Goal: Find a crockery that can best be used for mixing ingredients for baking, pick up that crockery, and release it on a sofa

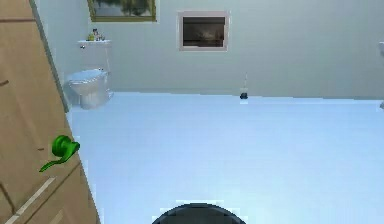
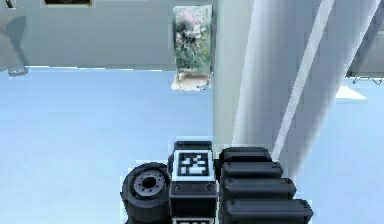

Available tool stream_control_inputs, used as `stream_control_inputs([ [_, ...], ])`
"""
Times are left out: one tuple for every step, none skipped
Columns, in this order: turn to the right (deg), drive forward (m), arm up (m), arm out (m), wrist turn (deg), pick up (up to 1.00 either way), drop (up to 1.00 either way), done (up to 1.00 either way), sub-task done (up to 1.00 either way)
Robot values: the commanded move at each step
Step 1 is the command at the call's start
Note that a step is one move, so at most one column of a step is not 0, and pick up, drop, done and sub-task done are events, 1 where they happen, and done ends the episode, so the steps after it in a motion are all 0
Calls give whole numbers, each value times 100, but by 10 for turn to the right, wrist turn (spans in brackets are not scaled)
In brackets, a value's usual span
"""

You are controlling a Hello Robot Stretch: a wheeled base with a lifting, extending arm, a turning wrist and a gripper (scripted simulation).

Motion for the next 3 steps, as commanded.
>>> stream_control_inputs([
  [0, 90, 0, 0, 0, 0, 0, 0, 0],
  [-360, 0, 0, 0, 0, 0, 0, 0, 0],
  [0, 40, 0, 0, 0, 0, 0, 0, 0],
])
